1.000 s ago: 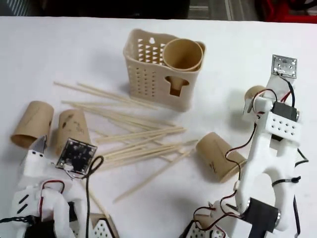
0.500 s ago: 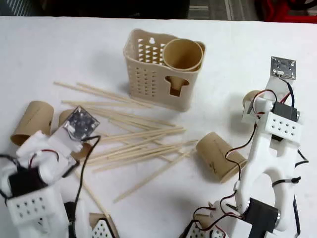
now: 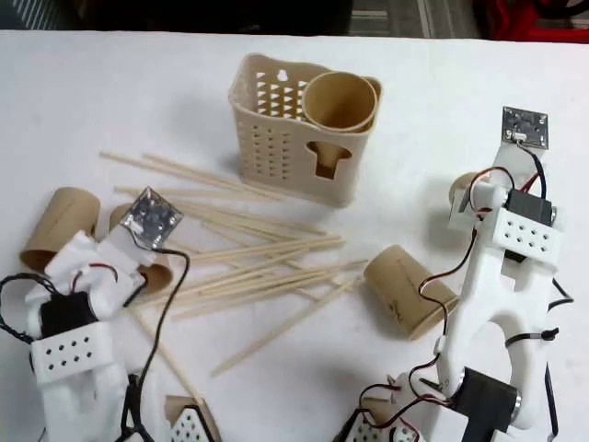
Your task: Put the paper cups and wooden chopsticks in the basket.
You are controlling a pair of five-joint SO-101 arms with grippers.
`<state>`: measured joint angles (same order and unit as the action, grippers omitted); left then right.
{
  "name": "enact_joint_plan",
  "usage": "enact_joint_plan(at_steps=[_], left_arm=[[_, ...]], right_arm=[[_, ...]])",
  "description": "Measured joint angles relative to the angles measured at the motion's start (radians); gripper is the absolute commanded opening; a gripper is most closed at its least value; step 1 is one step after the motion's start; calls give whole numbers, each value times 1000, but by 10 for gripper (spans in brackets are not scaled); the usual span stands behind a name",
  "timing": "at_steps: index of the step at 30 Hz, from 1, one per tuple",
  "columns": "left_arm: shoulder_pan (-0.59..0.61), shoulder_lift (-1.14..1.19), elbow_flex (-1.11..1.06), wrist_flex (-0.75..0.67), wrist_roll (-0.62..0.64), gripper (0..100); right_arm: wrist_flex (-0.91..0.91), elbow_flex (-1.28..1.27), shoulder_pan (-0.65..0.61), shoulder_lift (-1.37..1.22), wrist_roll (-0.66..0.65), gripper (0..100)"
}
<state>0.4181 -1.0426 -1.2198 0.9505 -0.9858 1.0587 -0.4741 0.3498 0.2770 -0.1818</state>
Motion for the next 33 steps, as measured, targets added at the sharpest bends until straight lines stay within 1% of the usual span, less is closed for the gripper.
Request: enact_joint_plan(at_steps=[3, 5, 8, 17, 22, 27, 33], left_arm=[[-34, 0, -18, -12, 2, 72], [-57, 0, -18, -12, 28, 28], [-81, 0, 26, 29, 91, 23], [-169, 0, 339, 333, 216, 22], [-239, 0, 549, 470, 295, 22], [-362, 0, 760, 563, 388, 22], [-566, 18, 925, 574, 494, 22]], right_arm=[[0, 0, 0, 0, 0, 19], [0, 0, 0, 0, 0, 19], [0, 0, 0, 0, 0, 19], [0, 0, 0, 0, 0, 19], [0, 0, 0, 0, -2, 19], [0, 0, 0, 0, -2, 19], [0, -25, 0, 0, -2, 19]])
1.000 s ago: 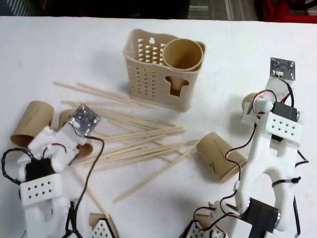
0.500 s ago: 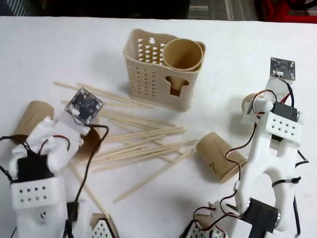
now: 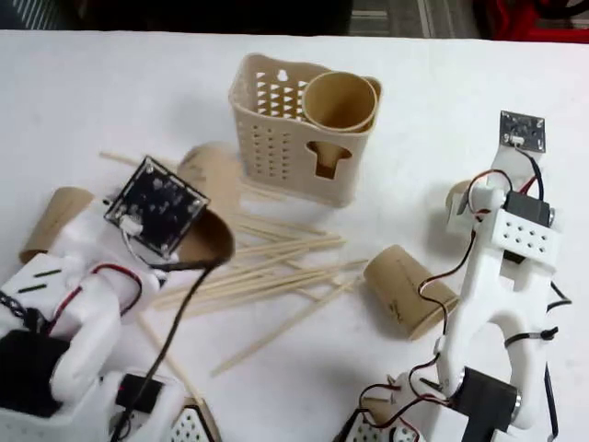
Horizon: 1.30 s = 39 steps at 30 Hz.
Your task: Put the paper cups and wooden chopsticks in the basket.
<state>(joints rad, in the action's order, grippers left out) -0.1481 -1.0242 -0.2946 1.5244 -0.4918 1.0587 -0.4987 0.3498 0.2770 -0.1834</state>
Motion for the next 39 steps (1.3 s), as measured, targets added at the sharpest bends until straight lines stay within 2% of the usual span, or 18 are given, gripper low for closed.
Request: enact_joint_plan(at_steps=[9, 17, 28, 35, 39], left_arm=[[-203, 379, 347, -11, 68, 22], [-249, 764, 752, -11, 101, 22], [-261, 1162, 1045, 0, 118, 26], [-259, 1237, 1149, 29, 118, 215], [-245, 1266, 1155, 9, 150, 224]], right_arm=[[0, -6, 0, 0, 0, 19], [0, -6, 0, 0, 0, 19], [0, -6, 0, 0, 0, 19], [0, -41, 0, 0, 0, 19], [0, -41, 2, 0, 0, 19]])
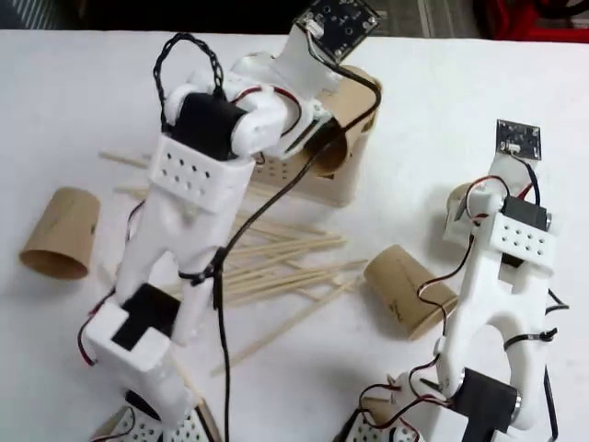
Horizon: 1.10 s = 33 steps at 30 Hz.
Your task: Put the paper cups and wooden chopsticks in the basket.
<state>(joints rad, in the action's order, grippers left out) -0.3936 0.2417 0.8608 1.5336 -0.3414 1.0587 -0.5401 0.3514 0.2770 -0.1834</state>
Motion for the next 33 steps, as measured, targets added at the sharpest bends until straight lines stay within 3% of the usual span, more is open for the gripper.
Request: enact_joint_plan(at_steps=[17, 33], left_arm=[[31, 55, 0, -308, 18, 224], [104, 190, 0, -348, 26, 225]], right_arm=[[0, 0, -2, 0, 0, 19], [25, 0, -2, 318, 0, 19]])
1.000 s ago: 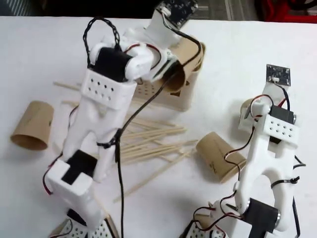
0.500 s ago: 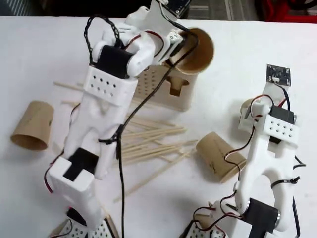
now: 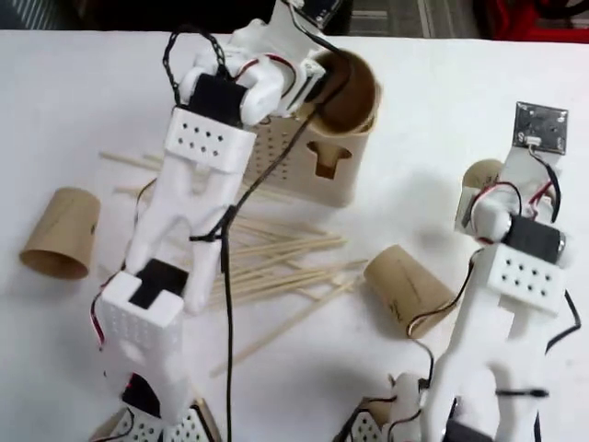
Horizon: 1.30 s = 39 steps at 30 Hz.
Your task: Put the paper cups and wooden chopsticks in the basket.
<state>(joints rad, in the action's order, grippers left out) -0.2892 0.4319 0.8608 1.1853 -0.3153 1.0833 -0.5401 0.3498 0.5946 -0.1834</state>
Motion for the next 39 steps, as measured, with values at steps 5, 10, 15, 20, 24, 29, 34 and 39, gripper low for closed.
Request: enact_joint_plan(at_steps=[5, 10, 15, 20, 24, 29, 34, 39], left_arm=[[3, -2, 0, 0, 40, 225], [2, -40, 0, 0, 48, 225], [2, -68, 0, 0, 52, 225], [2, -126, 0, 0, 140, 225], [2, -207, 0, 38, 152, 225], [2, -285, 0, 163, 152, 225], [2, -304, 0, 299, 160, 223], [5, -305, 0, 368, 160, 222]], right_arm=[[5, 0, 0, 133, 0, 19], [5, 0, -6, 275, 0, 19], [5, 0, -77, 394, -58, 19], [-9, 0, -149, 486, -100, 19], [-72, 0, -175, 526, -130, 19], [-187, 0, -244, 534, -141, 19], [-301, 0, -377, 534, -143, 19], [-356, 6, -500, 474, -143, 19]])
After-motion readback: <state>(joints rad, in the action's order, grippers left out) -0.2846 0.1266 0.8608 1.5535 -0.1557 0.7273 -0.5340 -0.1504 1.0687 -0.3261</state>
